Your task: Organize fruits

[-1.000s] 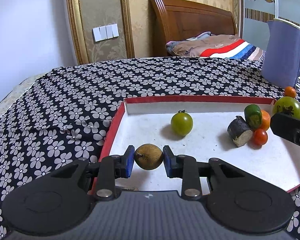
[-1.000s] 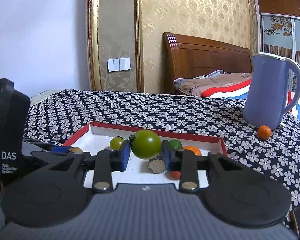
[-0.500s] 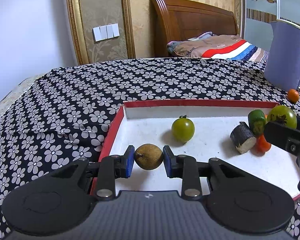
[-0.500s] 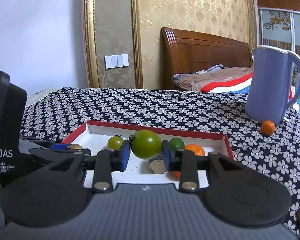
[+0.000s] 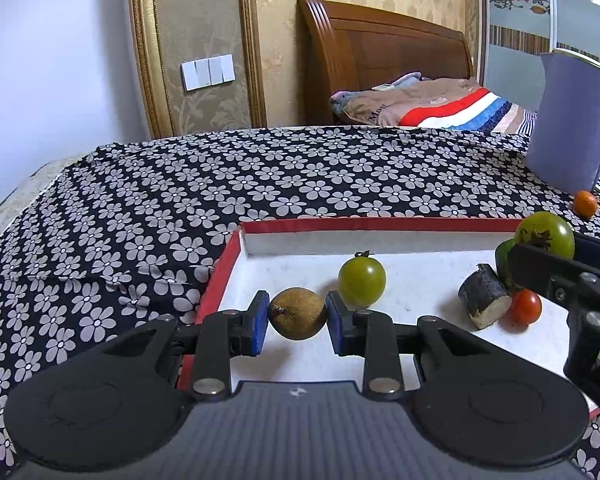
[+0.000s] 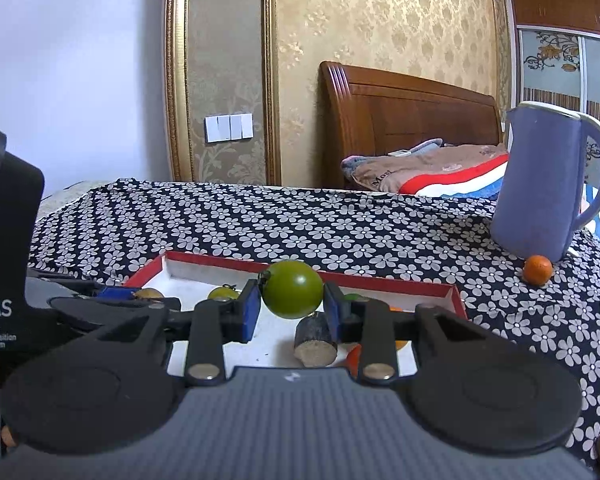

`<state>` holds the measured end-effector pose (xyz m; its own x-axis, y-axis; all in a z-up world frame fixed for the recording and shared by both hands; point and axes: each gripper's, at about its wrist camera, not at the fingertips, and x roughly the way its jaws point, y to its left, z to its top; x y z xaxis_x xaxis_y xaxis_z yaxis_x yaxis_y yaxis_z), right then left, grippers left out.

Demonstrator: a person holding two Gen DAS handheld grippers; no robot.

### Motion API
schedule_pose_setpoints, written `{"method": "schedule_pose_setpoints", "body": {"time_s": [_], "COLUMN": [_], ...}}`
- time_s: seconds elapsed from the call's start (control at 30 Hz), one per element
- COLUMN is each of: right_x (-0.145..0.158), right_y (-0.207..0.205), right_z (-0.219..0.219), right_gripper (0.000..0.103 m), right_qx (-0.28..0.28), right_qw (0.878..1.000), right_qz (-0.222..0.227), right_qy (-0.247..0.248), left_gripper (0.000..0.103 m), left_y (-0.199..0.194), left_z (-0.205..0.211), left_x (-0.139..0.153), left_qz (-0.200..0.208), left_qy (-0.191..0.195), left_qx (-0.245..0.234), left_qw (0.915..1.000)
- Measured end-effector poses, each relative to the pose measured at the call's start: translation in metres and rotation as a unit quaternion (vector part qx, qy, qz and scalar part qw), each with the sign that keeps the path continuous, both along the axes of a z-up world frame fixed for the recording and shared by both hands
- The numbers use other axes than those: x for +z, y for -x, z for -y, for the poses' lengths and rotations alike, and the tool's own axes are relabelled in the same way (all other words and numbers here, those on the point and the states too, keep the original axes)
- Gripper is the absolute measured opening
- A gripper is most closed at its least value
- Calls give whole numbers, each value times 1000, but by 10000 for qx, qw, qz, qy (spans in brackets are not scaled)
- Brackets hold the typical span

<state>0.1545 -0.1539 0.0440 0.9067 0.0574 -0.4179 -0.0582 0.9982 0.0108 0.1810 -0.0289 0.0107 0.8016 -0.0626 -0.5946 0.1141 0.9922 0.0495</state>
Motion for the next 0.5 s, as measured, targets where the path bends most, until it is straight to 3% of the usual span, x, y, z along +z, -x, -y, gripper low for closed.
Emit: {"method": "schedule_pose_setpoints", "body": {"time_s": [0.5], "right_x": [-2], "right_y": [-12], "right_z": [3], "right_gripper": [32], "right_qx": [22], "right_qw": [9999], "right_qz": [119], "right_qy": [17], "left_gripper": [30], "left_y": [-6], "left_z": [-6], "left_x": [-4], "left_qz": [64], "left_qy": [65], "left_qx": [31], "left_qw": [10000]}}
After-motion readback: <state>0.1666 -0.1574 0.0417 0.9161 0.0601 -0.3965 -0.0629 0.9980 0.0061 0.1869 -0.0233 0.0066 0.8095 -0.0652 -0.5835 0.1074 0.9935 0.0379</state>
